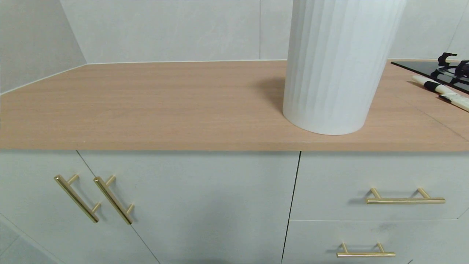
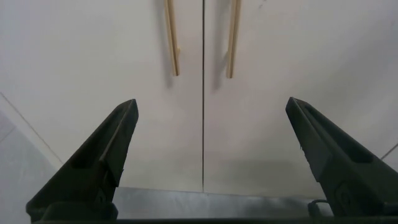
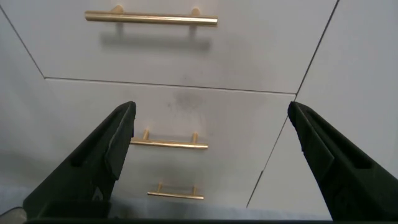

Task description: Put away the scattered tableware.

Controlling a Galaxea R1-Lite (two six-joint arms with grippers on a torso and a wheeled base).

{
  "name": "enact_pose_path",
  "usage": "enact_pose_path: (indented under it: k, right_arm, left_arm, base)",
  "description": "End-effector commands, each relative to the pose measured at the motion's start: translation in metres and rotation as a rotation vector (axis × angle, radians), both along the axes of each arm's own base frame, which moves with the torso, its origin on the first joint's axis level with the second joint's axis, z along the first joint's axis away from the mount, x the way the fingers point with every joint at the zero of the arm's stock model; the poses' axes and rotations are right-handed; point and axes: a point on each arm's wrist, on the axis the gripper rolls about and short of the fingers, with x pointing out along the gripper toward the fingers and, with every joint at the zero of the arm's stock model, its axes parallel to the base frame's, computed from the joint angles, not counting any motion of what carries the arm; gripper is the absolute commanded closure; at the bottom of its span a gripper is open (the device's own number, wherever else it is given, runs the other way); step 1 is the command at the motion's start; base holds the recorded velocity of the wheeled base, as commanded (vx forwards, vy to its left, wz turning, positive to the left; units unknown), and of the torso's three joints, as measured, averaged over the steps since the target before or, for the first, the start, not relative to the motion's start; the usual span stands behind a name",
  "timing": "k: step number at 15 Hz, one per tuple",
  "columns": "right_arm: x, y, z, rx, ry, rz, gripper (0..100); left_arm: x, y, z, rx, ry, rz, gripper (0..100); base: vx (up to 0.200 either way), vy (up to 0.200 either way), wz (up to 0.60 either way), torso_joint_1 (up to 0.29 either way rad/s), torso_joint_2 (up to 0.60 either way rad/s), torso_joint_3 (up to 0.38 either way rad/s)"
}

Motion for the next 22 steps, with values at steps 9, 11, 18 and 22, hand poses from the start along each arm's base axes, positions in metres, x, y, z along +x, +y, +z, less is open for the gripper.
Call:
enact_pose_path:
  k: [9, 11, 18, 22]
  right_arm:
    - [0.0001, 0.0001, 0.0001, -0.002, 0.001, 0.002, 0]
    - [0.0001, 0.0001, 0.0001, -0.002, 0.001, 0.002, 0]
    - [0.0001, 0.0001, 0.0001, -0.002, 0.001, 0.002, 0]
    - [0.0001, 0.0001, 0.0001, -0.002, 0.001, 0.002, 0]
  left_arm:
    - [0.0, 0.0, 0.0, -0.001, 0.0, 0.0, 0]
    - [0.0, 0.0, 0.0, -0.001, 0.0, 0.0, 0]
    - [0.0, 0.0, 0.0, 0.002, 0.0, 0.0, 0]
    - [0.0, 0.0, 0.0, 0.002, 0.0, 0.0, 0]
  base:
    - [0.0, 0.0, -0.07, 0.0, 0.0, 0.0]
    - [0.0, 0.0, 0.0, 0.0, 0.0, 0.0]
    - [0.0, -0.029, 0.0, 0.002, 0.0, 0.001]
    - [0.0, -0.2, 0.0, 0.006, 0.0, 0.0]
